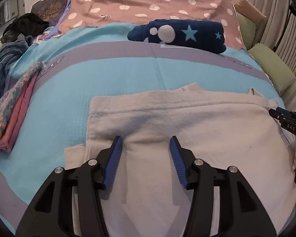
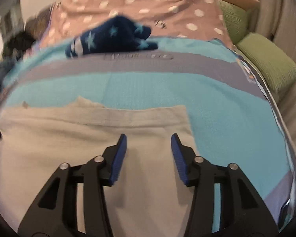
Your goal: Fold small clothes
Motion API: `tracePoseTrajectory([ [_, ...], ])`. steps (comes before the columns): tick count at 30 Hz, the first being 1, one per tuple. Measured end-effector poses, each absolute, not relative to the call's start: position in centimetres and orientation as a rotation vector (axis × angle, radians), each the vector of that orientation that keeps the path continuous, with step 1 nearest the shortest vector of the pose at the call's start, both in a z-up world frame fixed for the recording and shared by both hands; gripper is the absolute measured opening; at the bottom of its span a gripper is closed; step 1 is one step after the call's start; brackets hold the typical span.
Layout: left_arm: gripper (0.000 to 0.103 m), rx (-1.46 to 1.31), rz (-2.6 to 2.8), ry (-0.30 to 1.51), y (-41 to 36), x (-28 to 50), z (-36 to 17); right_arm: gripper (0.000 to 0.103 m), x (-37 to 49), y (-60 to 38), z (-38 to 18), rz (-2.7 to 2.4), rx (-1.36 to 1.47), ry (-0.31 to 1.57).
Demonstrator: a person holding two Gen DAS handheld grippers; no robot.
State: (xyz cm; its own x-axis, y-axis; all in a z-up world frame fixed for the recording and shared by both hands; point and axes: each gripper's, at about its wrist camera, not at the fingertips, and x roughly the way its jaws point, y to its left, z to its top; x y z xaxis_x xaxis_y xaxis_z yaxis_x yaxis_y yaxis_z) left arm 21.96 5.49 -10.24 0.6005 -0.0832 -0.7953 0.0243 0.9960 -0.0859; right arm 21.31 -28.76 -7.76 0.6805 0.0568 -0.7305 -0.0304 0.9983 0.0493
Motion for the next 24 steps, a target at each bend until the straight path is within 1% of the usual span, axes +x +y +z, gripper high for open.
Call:
tracePoseTrajectory([
  [4,0.053,-0.204,-0.140,0.878,7.1,19.1,-7.9,0.050,15.2,-26.3,-4.2,0.154,-0.053,0.735],
  [7,0.057,-0.195,-0.134,0.829,7.8,16.2,-6.1,0.054,10.4,-22.4,-3.4,0.282,-0.137,0.710],
  [12,0.062,-0.154,-0.118,0.790,8.0,12.7,-4.4,0.064,2.6,-13.4,-4.9,0.554,-0.290,0.701],
  [15,0.062,-0.197,-0.107,0.783,9.2,10.5,-4.4,0.067,-0.8,-8.3,-6.3,0.657,-0.417,0.678],
  [24,0.063,-0.287,-0.019,0.780,14.9,5.7,-5.7,0.067,-4.3,-0.4,-8.3,0.704,-0.610,0.650],
])
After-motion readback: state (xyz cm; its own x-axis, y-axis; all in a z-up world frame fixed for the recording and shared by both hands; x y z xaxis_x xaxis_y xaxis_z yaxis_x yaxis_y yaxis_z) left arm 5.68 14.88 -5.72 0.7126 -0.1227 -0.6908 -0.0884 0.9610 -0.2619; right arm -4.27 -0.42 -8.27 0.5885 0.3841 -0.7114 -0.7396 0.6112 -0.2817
